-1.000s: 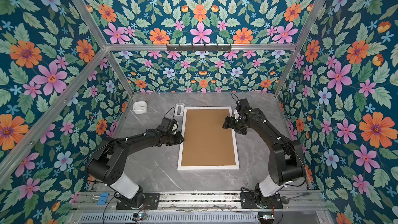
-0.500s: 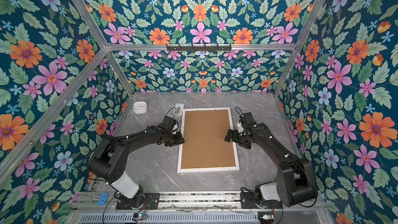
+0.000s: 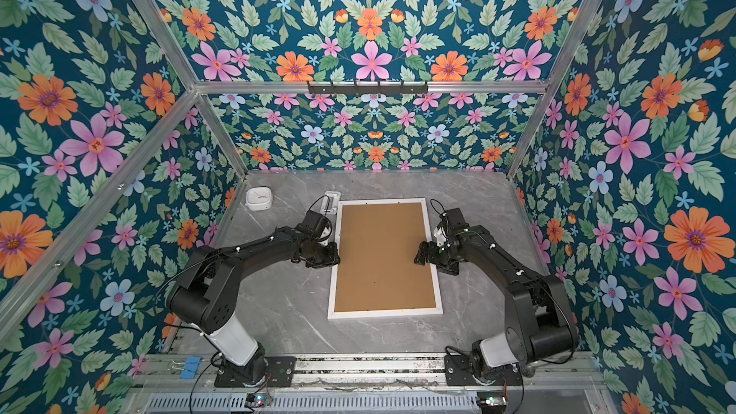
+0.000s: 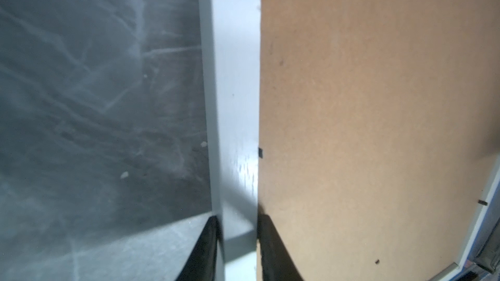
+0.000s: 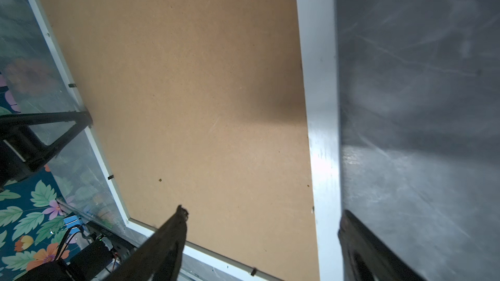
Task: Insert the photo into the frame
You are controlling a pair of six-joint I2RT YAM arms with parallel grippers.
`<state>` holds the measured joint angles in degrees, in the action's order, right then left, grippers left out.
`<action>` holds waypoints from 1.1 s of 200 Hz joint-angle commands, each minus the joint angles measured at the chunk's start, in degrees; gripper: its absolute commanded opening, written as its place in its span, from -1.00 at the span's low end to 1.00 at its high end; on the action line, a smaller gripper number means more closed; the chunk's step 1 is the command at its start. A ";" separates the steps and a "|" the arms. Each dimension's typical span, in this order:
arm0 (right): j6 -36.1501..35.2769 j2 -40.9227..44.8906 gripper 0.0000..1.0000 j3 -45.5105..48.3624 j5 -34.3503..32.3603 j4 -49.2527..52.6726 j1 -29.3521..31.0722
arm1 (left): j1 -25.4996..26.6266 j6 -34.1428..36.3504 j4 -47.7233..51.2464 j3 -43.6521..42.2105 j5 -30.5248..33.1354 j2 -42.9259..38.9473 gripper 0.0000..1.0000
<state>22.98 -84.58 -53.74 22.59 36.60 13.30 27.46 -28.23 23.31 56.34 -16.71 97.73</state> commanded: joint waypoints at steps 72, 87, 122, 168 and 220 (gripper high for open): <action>-2.95 -2.32 0.75 1.61 6.07 1.74 0.06 | 0.05 2.52 6.23 0.36 3.63 2.98 -0.54; -2.81 -2.70 0.74 1.80 6.46 1.54 0.07 | 0.09 2.39 6.12 0.35 3.48 3.08 -0.54; -2.59 -2.44 0.74 2.93 7.02 0.75 0.12 | 0.05 2.48 6.13 0.43 3.39 2.99 -0.54; -2.68 -3.23 0.73 3.56 7.74 -0.33 0.22 | 0.05 2.39 6.05 0.38 3.36 2.99 -0.54; -2.86 -4.26 0.72 3.46 7.40 -0.48 1.12 | 0.05 2.30 6.03 0.61 3.53 2.90 -0.54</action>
<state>20.84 -87.66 -50.74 29.56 35.90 13.58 27.42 -26.81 25.08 57.58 -16.67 99.46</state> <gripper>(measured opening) 0.858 0.232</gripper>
